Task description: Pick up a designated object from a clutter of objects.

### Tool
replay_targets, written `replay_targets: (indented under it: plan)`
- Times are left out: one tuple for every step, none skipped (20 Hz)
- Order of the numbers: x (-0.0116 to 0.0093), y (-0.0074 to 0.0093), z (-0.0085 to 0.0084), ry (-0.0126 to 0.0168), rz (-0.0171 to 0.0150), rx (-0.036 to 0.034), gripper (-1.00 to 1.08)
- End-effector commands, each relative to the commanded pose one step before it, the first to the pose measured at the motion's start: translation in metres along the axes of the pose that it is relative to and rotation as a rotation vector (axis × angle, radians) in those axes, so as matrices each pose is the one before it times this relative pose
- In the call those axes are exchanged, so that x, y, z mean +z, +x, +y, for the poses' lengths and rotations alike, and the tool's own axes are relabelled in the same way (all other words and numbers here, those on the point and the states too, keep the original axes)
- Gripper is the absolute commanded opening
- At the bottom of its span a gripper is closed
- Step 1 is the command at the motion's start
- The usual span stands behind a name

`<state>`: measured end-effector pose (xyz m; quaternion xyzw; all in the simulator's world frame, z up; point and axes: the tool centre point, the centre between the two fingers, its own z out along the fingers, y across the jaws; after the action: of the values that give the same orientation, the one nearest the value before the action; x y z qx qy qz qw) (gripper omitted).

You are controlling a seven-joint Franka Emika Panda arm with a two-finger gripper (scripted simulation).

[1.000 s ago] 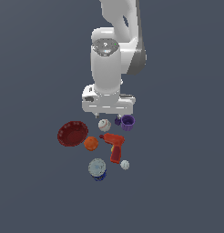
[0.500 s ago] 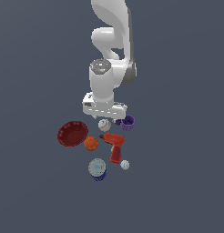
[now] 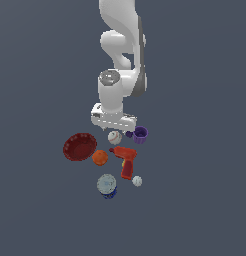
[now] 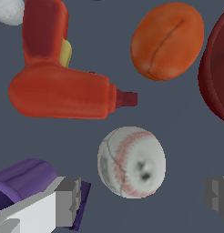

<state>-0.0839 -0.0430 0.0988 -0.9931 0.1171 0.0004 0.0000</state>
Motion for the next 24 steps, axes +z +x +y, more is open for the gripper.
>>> replay_targets:
  plan:
    - [0.00006,-0.00003,0.00002,-0.00002,-0.00003,0.00006,1.00]
    - [0.00027,-0.00002,0.00000,0.00000,0.00000,0.00000,1.00]
    - [0.00082,-0.00005,0.00000,0.00000,0.00000,0.00000,1.00]
    - [0.00137,-0.00008,0.00000,0.00000,0.00000,0.00000,1.00]
    - [0.00191,-0.00011,0.00000,0.00000,0.00000,0.00000,1.00]
    - [0.00244,-0.00014,0.00000,0.00000,0.00000,0.00000,1.00]
    - [0.00285,-0.00014,0.00027,-0.00016,0.00025,0.00062,1.00]
    - [0.00346,-0.00017,0.00000,0.00000,0.00000,0.00000,1.00]
    - [0.00396,-0.00018,0.00000,0.00000,0.00000,0.00000,1.00]
    - [0.00444,-0.00018,-0.00001,0.00000,0.00000,0.00000,1.00]
    - [0.00479,-0.00015,0.00025,-0.00015,0.00025,0.00062,1.00]
    - [0.00481,-0.00013,-0.00003,0.00000,0.00000,0.00000,1.00]
    - [0.00429,-0.00009,-0.00004,0.00000,0.00000,0.00000,1.00]
    - [0.00375,-0.00006,-0.00004,0.00000,0.00000,0.00000,1.00]
    - [0.00311,0.00000,0.00025,0.00006,0.00025,0.00064,1.00]
    - [0.00271,-0.00001,-0.00004,0.00000,0.00000,0.00000,1.00]
    - [0.00221,0.00000,-0.00004,0.00000,0.00000,0.00000,1.00]
    - [0.00171,0.00000,-0.00003,0.00000,0.00000,0.00000,1.00]
    - [0.00122,0.00001,-0.00002,0.00000,0.00000,0.00000,1.00]
    - [0.00073,0.00000,-0.00002,0.00000,0.00000,0.00000,1.00]
    - [0.00024,0.00000,-0.00001,0.00000,0.00000,0.00000,1.00]
    - [0.00000,0.00000,0.00000,0.00000,0.00000,0.00000,-1.00]
    - [0.00000,0.00000,0.00000,0.00000,0.00000,0.00000,-1.00]
    - [0.00000,0.00000,0.00000,0.00000,0.00000,0.00000,-1.00]
